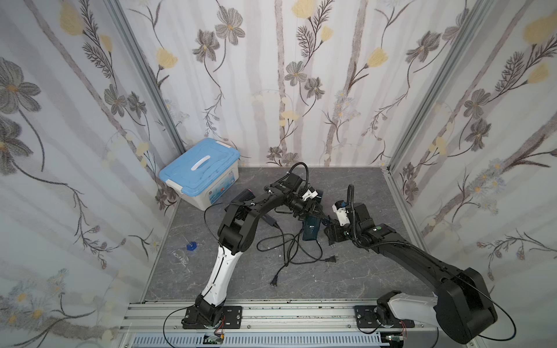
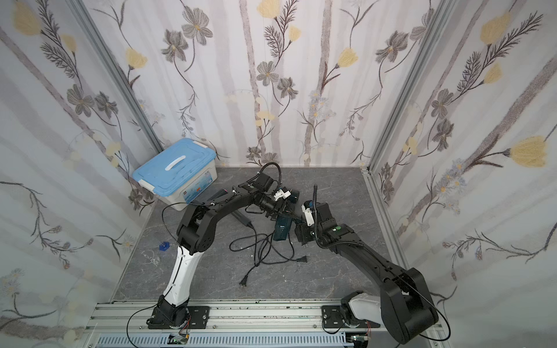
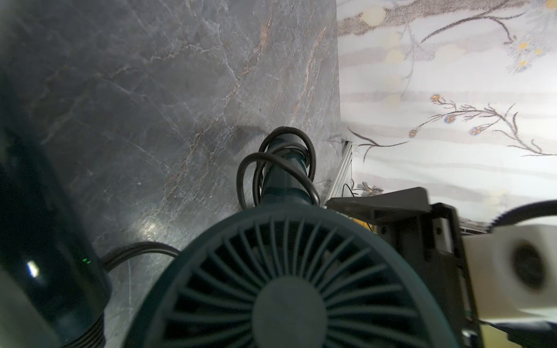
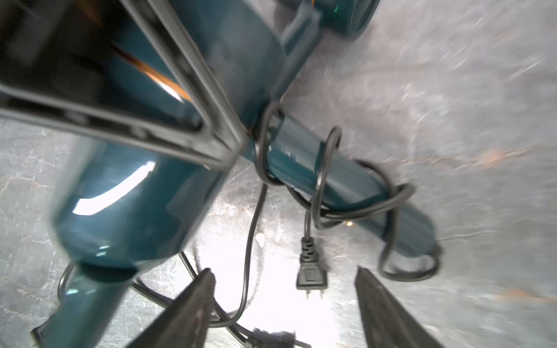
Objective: Wrap the cord around the hair dryer
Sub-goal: Place the hair dryer at the center of the board.
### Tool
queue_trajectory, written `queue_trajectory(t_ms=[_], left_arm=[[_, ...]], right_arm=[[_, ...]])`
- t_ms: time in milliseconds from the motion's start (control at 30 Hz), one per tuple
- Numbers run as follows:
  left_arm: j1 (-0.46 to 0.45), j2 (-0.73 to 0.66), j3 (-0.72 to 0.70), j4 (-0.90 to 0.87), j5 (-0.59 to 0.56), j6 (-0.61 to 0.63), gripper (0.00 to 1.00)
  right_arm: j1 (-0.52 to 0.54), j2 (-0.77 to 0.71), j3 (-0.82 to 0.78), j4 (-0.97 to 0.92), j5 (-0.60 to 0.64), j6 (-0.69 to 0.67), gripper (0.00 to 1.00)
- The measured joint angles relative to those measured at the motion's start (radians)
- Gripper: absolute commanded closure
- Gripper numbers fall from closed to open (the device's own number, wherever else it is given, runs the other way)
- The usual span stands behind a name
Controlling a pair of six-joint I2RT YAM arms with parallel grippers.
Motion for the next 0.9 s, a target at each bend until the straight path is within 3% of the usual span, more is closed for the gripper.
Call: queue_trajectory(t_ms=[133, 367, 733, 833, 900], left_arm=[[-0.025, 0.014, 0.037, -0.032, -0.031, 0.042, 1.00], [-0.039, 0.016, 0.050, -0.074, -0.075, 0.110, 1.00], [-0.043, 0.008, 0.050, -0.090, -0.094, 0.159, 1.00], [-0.042, 0.008, 0.042, -0.083, -0.097, 0.161, 1.00], [-0.040, 0.005, 0.034, -0.073, -0.104, 0.161, 1.00]], right_arm=[[-0.035, 0.031, 0.062, -0.051, 0.055, -0.076, 0.12], [-0.069, 0.224, 0.177, -0.119, 0.122, -0.214, 0.15], [-0.070, 0.355, 0.218, -0.119, 0.076, -0.318, 0.20], [-0.069, 0.398, 0.237, -0.125, 0.060, -0.336, 0.28], [-0.069, 0.428, 0.251, -0.128, 0.058, -0.348, 0.40]])
